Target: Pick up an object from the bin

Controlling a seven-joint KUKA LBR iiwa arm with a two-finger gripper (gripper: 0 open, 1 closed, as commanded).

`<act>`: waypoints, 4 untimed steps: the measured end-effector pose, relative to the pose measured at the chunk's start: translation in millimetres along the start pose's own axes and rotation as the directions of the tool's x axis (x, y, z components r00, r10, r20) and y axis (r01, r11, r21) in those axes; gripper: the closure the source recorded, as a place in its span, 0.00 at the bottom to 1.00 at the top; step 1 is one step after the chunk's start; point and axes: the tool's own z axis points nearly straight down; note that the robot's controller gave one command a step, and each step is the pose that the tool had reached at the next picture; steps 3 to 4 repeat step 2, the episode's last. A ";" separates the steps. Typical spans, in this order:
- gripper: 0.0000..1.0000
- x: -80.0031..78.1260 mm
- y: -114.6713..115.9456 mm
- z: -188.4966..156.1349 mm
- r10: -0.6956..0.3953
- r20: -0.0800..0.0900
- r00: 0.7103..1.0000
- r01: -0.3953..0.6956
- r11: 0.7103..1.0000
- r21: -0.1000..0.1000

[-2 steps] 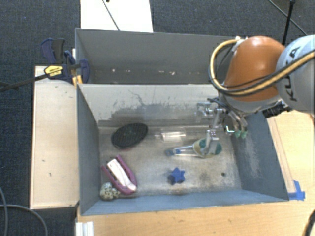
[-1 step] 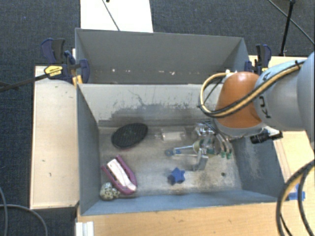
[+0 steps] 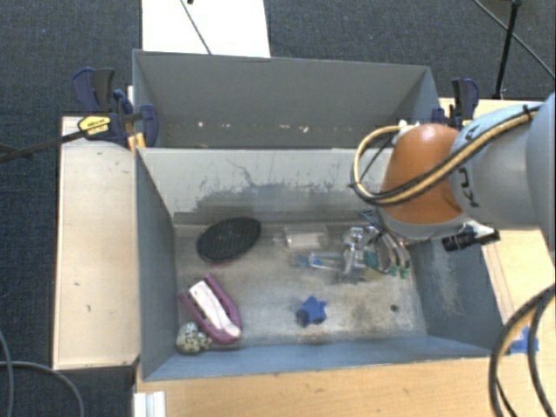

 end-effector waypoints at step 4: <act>1.00 -2.1 -14.2 -180.2 -0.218 0.011 0.976 0.218 0.976 0.002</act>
Offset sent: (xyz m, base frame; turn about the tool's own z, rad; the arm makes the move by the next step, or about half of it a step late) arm -0.0368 0.0143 0.0423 -0.2360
